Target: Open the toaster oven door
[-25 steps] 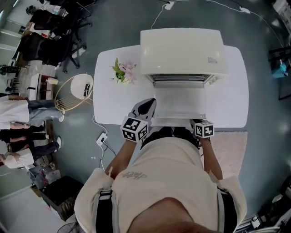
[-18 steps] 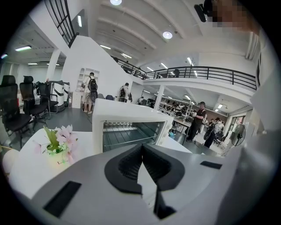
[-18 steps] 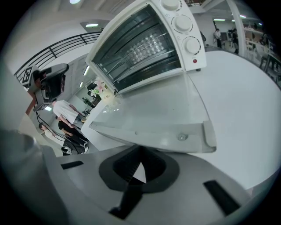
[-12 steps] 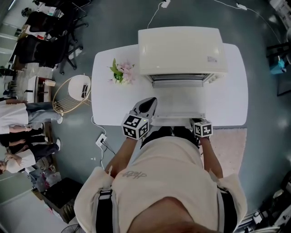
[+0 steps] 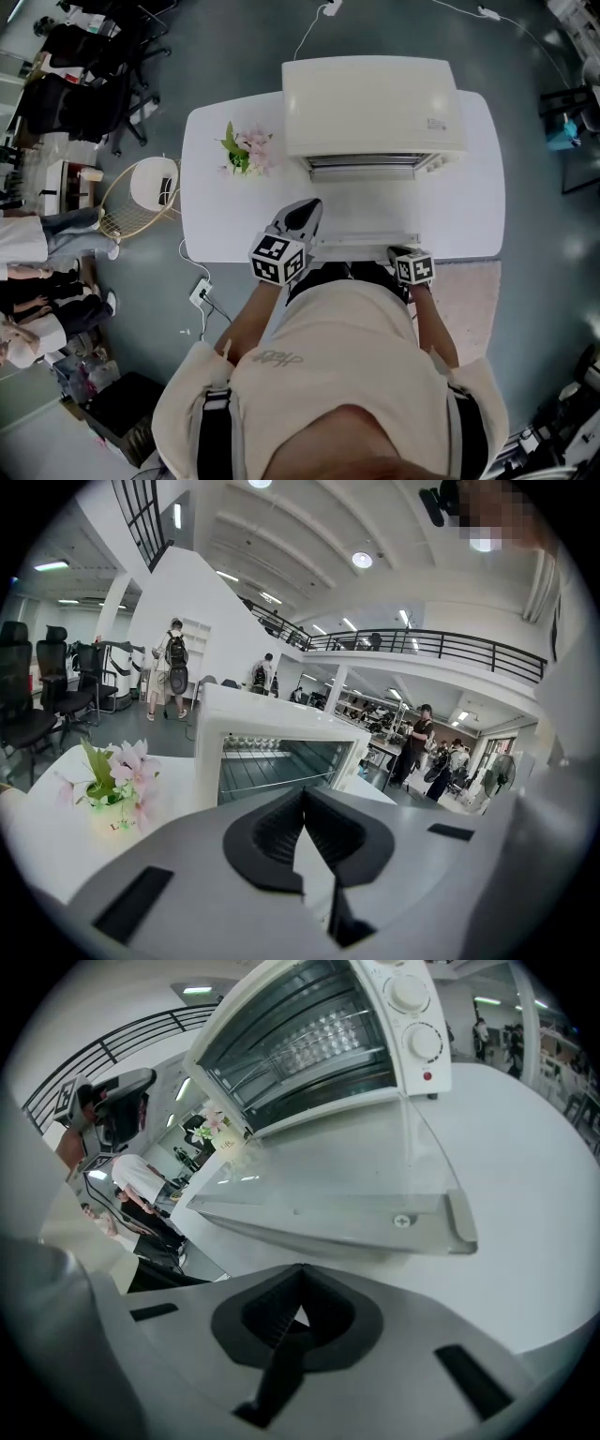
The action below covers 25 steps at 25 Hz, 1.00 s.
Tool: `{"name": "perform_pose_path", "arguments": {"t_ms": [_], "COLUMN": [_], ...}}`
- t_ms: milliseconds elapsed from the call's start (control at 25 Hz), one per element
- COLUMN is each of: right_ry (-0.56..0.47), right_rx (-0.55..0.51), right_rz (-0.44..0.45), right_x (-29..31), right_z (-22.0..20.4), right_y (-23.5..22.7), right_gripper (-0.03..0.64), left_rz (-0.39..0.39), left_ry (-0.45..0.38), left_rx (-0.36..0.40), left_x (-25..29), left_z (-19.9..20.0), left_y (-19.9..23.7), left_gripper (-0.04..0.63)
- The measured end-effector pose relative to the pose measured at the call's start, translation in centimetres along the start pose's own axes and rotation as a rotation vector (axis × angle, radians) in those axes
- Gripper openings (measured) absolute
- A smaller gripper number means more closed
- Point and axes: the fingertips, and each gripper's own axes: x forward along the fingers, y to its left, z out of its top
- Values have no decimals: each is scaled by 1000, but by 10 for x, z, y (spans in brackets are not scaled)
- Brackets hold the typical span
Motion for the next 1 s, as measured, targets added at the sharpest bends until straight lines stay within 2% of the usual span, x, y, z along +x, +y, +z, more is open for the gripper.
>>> {"name": "perform_pose_path", "arguments": {"t_ms": [200,360,640,800,1000], "right_ry": [-6,-67,-262,-393,-487], "right_rx": [-61,-129,-216,-269,-372], "right_rz": [9,-9,-61,-57,-43], "right_x": [-18,-42,-101,-131,-155], "right_z": [5,28,108,163,216], "right_y": [15,27,51,72,95], "right_gripper": [6,6,6,6,6], "left_rz": [-17,-39,-66,-80,-71], "left_ry": [-1,-9,-34,-62,-95], "left_rx": [3,5,9,25,15], "left_x": [2,4,10,14,19], "left_z": [-2,-1,8,25,47], "left_y": [4,6,13,13,9], "left_gripper": [20,20,20,20,20]}}
